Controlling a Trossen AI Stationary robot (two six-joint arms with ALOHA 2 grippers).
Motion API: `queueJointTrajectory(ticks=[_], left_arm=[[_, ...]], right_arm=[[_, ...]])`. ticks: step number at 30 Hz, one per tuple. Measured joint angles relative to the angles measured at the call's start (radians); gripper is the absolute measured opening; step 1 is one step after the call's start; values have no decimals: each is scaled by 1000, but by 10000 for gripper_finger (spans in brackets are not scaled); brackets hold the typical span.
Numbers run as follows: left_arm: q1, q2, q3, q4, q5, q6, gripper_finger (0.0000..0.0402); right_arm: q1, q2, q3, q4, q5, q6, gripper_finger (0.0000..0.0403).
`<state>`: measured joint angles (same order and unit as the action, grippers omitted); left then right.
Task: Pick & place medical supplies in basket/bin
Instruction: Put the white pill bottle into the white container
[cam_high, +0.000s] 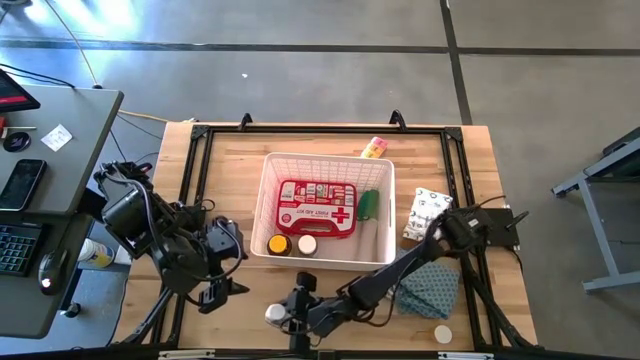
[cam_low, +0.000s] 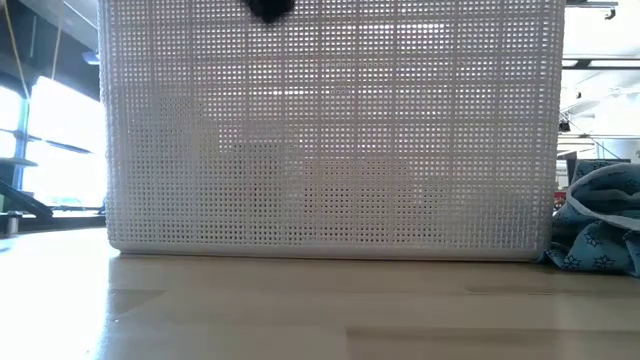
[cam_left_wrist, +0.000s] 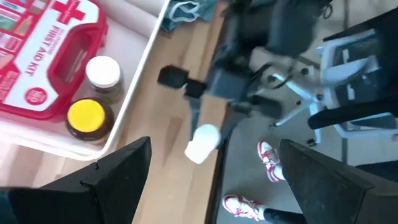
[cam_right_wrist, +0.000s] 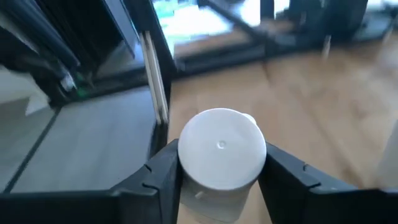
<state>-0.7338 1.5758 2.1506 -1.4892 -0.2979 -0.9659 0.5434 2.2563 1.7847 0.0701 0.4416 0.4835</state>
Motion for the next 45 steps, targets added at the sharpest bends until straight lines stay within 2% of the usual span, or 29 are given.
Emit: queueJointTrajectory(ticks=[6, 12, 15, 19, 24, 26, 30, 32, 37, 41, 45], left_arm=[[1, -2, 10, -11, -79, 27, 385], [30, -4, 25, 20, -202, 45, 385], [53, -14, 25, 50, -246, 45, 385], [98, -18, 28, 86, -302, 75, 385], [204, -16, 26, 114, -290, 119, 385], [270, -16, 26, 113, -225, 162, 385], [432, -23, 26, 112, -6, 315, 385], [505, -31, 26, 110, 71, 398, 385], [644, -66, 25, 119, 129, 554, 385], [767, -80, 26, 177, 172, 676, 385], [899, -84, 23, 191, 271, 784, 385]], right_arm=[[1, -156, 0, -76, 52, -106, 165], [23, -350, 0, -240, 197, -172, 164], [16, -439, 1, -345, 256, -171, 164], [-47, -516, 2, -523, 255, -125, 162], [-169, -531, 1, -712, 129, -57, 162], [-215, -527, 0, -758, 72, -70, 165], [-292, -517, -1, -817, -75, -143, 164], [-327, -517, -1, -825, -125, -198, 162], [-414, -514, 0, -840, -343, -349, 164], [-473, -473, 0, -848, -456, -388, 162], [-517, -410, 0, -861, -542, -442, 162]])
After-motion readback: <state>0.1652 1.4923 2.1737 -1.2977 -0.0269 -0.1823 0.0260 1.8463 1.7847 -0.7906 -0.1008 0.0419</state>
